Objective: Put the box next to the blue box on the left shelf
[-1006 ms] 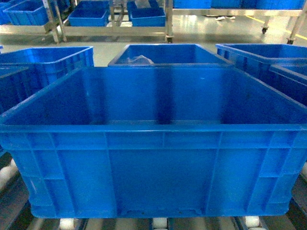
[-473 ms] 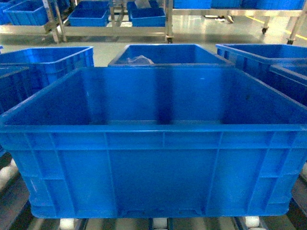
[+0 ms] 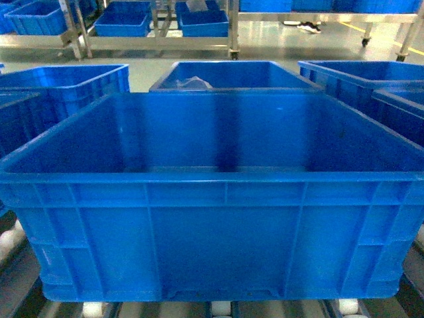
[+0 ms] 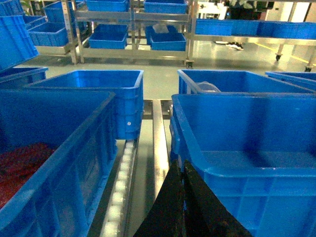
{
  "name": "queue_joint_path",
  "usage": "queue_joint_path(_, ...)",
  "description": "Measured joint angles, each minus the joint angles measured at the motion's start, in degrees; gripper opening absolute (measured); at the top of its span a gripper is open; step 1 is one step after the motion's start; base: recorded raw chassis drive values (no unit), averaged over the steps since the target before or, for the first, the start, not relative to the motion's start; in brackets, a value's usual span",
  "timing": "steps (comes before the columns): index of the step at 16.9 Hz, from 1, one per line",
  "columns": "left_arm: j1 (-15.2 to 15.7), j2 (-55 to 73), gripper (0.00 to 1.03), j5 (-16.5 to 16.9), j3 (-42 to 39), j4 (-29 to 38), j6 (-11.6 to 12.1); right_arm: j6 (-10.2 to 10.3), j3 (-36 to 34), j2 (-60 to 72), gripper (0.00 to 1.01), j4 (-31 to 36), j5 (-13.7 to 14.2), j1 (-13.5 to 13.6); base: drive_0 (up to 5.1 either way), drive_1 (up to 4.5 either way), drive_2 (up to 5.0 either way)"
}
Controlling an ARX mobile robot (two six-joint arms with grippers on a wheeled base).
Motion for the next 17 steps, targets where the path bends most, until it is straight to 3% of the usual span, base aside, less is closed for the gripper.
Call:
queue_joint_path(9, 0.00, -3.28, 0.02, 0.00, 0.00, -3.26, 0.00, 0.00, 0.00, -3.15, 0.02, -3.28, 0.00, 0.00, 0.0, 0.00, 0.0)
queue_joint_path(11, 0.00, -5.31, 0.02, 0.00, 0.00, -5.51, 0.00, 0.00, 0.00, -4.90, 0.02, -5.20, -0.02, 0.00, 0.0, 0.00, 0.0)
queue_joint_path(12, 0.00, -6.23, 0.02, 0.00, 0.00, -6.21, 0.00, 0.00, 0.04, -8.26, 0.02, -10.49, 0.02, 0.00, 0.0, 0.00, 0.0)
queue_joint_path(13, 0.00, -10.25, 0.02, -0.15, 0.07, -12.26, 0.00, 0.00, 0.04, -14.43, 0.02, -15.50, -0.09, 0.00, 0.0, 0.00, 0.0)
queue_joint_path(14, 0.07, -15.74, 0.02, -0.09, 0.04, -16.79, 0.02, 0.00, 0.13, -14.62, 0.02, -15.10, -0.07, 0.00, 0.0, 0.00, 0.0)
queue_joint_path(17, 0.13, -15.78, 0.02, 0.02, 0.07, -16.72, 0.04, 0.00, 0.02, -14.64, 0.02, -15.52, -0.04, 0.00, 0.0, 0.00, 0.0)
